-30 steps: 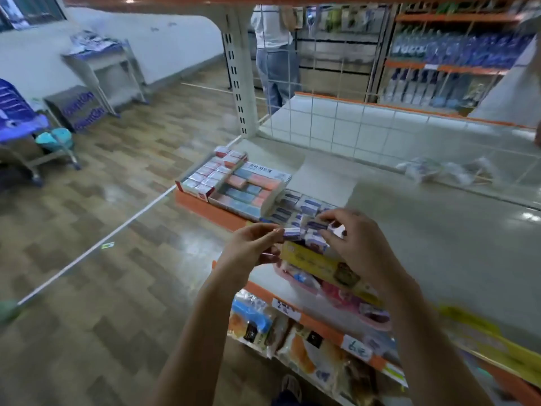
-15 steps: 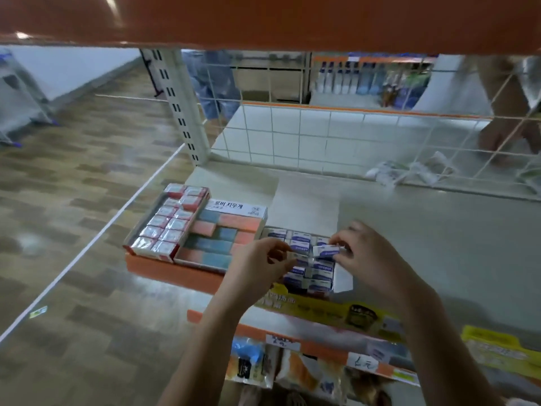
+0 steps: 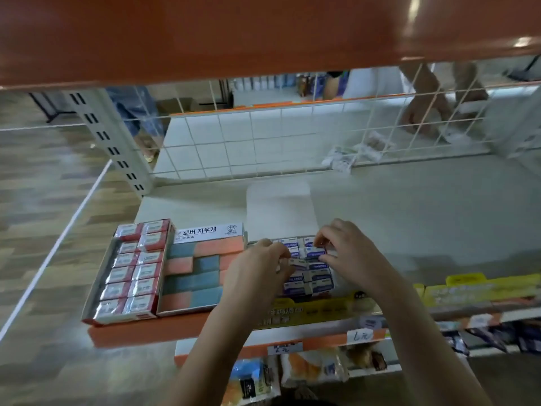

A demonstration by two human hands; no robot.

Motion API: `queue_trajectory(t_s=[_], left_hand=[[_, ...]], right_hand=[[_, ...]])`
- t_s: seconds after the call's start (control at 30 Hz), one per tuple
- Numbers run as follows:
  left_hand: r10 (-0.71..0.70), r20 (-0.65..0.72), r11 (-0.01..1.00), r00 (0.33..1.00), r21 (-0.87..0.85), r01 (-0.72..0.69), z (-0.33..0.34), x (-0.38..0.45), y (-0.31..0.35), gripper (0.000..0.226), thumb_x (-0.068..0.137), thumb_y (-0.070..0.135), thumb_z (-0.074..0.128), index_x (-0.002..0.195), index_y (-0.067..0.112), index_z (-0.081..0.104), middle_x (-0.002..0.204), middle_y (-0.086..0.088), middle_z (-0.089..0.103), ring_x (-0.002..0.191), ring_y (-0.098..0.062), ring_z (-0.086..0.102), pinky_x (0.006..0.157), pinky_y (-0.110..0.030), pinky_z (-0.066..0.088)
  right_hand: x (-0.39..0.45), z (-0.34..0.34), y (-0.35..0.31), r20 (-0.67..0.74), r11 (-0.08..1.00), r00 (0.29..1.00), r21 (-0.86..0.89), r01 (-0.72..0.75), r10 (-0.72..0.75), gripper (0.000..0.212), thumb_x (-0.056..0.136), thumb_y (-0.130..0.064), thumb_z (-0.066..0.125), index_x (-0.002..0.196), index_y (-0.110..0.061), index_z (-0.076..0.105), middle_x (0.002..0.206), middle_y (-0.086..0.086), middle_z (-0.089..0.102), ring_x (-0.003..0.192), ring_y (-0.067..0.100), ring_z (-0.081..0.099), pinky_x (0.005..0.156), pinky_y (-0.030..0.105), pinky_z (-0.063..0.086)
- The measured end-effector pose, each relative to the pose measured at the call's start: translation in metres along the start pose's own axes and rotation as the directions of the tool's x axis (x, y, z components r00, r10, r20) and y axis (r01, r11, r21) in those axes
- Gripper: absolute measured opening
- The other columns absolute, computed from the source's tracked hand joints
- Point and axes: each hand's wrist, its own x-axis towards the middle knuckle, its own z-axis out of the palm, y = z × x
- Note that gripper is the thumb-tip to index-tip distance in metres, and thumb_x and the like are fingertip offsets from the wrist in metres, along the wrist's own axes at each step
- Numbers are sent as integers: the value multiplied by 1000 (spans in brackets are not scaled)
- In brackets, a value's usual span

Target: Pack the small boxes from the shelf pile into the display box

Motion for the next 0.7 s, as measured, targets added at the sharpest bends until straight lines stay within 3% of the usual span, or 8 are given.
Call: queue_trajectory(t_s=[0.17,0.4,0.6,0.7], left_hand=[[69,43,995,997,72,-72,0,5,-8,27,90,43,54,112,29,58,113,10,54,91,-10,54,63,-20,38],[107,19,994,994,35,-108,4,7,-9,22,90,47,52,105,32,58,109,12,56,85,-9,54,52,-15,30],[130,15,991,991,-16,-130,5,6,-14,22,88,49,55,100,31,60,102,13,57,77,-4,48,51,-12,29],[157,22,988,987,-14,-157,9,7,-6,24,89,49,52,100,29,59,103,13,58,79,-7,51,56,-17,37]], right_hand=[[-5,-3,1,16,998,1000,63,-25,24,23,87,-22,62,110,-20,58,101,-10,43,102,7,41,85,20,37],[-16,-5,3,-71,991,994,112,-78,86,19,89,-25,61,107,-20,61,103,-8,54,91,4,44,72,15,32],[-25,-4,2,-127,983,983,142,-114,132,18,90,-21,59,108,-18,62,107,-3,56,91,4,45,74,14,33],[-30,-2,1,-157,981,977,150,-121,145,18,91,-18,58,108,-17,62,108,-3,56,94,5,45,76,13,32]])
